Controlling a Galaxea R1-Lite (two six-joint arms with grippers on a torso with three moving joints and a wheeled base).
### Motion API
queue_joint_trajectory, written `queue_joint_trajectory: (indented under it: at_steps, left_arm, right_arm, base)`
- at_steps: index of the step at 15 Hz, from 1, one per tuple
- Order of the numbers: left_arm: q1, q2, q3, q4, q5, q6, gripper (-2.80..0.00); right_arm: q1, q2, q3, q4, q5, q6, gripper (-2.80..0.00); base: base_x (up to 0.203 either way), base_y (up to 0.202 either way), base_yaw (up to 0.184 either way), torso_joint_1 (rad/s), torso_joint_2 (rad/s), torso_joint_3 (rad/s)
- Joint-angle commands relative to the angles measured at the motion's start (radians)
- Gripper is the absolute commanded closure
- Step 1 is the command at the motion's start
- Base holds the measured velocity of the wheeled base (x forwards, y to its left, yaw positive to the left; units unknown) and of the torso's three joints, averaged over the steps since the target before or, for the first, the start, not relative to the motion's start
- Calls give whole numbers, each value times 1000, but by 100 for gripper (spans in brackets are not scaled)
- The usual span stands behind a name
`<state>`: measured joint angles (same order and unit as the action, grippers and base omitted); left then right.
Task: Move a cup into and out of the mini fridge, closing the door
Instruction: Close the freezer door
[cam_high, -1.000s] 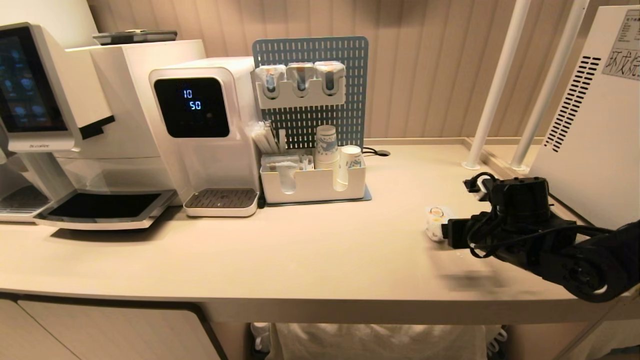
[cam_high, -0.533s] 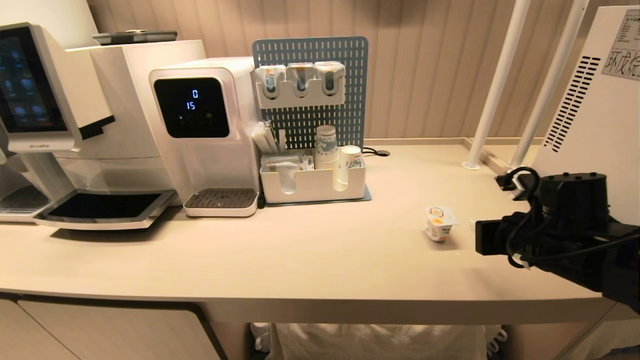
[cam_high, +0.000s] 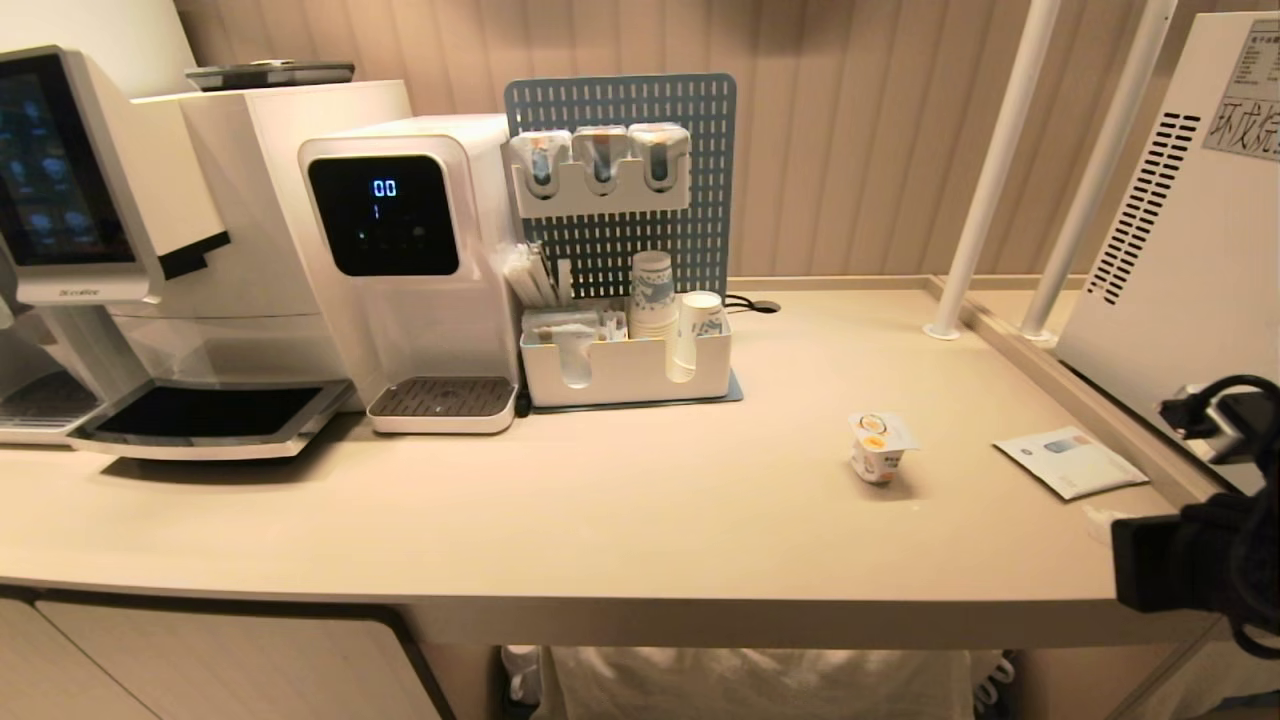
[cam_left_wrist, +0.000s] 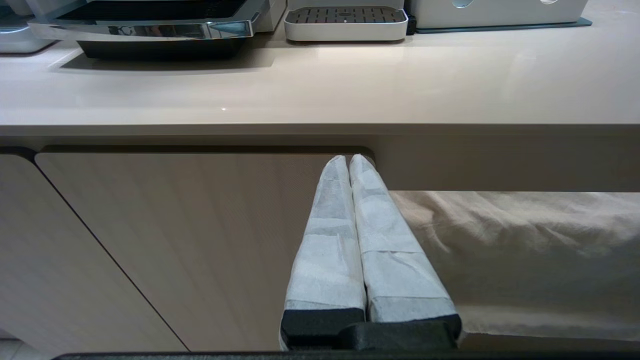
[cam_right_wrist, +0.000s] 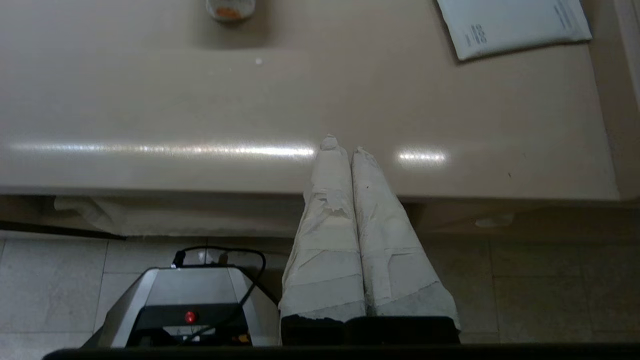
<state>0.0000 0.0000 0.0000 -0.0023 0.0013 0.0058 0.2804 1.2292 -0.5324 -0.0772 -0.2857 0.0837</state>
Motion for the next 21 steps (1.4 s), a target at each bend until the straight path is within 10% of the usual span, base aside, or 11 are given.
queue_joint_trajectory:
  at_steps: [1,10,21]
  left_arm:
    - [0,1,0,-1,0,0,0]
    - [0,2,0,-1,0,0,0]
    - [0,1,0,-1,0,0,0]
  right_arm:
    - [0,-188,16,173,-8,0,0]
    - [-16,-686,282,344,-107,-84,0]
    - [-197,-940,382,290,93,-218,0]
  base:
    - [0,0,0,0,0,0]
    - [0,0,0,0,0,0]
    - [0,0,0,0,0,0]
